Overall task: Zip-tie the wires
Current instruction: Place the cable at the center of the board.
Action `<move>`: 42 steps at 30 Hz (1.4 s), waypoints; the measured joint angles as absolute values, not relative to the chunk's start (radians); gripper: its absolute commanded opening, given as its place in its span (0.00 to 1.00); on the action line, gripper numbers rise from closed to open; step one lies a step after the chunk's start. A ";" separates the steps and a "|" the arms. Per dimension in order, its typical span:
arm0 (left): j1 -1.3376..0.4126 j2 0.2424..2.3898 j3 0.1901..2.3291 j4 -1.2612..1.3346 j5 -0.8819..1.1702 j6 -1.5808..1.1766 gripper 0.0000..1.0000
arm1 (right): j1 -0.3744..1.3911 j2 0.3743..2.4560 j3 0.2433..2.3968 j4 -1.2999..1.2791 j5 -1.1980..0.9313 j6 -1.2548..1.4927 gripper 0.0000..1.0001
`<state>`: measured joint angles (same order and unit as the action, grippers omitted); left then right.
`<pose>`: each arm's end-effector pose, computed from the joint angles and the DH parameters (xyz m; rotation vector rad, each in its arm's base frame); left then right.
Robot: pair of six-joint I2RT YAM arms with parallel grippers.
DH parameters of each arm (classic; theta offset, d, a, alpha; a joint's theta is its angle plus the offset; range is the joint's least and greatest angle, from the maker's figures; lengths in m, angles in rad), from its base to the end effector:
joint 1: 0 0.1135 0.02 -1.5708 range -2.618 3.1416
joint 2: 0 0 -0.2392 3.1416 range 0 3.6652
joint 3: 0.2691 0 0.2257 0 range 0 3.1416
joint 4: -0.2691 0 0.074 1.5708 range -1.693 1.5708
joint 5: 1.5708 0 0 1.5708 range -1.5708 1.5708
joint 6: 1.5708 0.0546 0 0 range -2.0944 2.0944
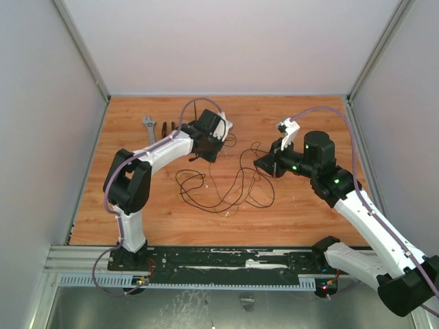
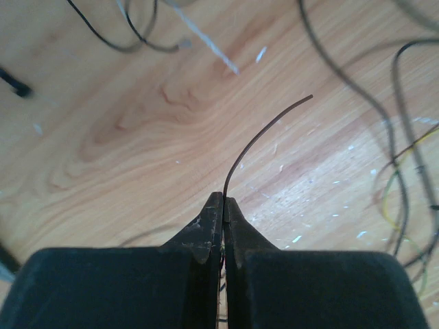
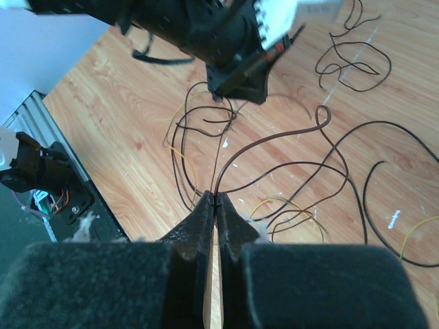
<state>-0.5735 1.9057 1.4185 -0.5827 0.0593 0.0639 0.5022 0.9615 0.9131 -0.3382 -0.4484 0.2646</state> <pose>0.3180 -0.2093 0.1779 0.8529 2.5204 -0.2479 0.1792 0.1254 0.3126 -0.5452 1.9626 0.9323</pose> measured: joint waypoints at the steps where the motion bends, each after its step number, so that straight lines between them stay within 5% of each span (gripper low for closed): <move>1: -0.574 1.892 1.435 -0.583 0.063 0.061 0.00 | 0.495 0.960 0.913 -0.345 -0.448 0.264 0.00; 11: -0.521 1.672 1.501 -0.610 0.055 -0.010 0.00 | 0.414 0.949 0.978 -0.508 -0.407 0.227 0.00; 24: -0.152 1.149 1.420 -0.627 0.009 -0.146 0.00 | 0.220 0.999 1.025 -0.673 -0.228 0.135 0.00; 35: -0.097 1.127 1.506 -0.685 -0.171 -0.151 0.00 | 0.202 1.049 1.045 -0.746 0.125 0.074 0.00; 42: -0.113 1.113 1.561 -0.695 -0.217 -0.166 0.00 | 0.214 1.089 1.056 -0.702 0.150 0.084 0.00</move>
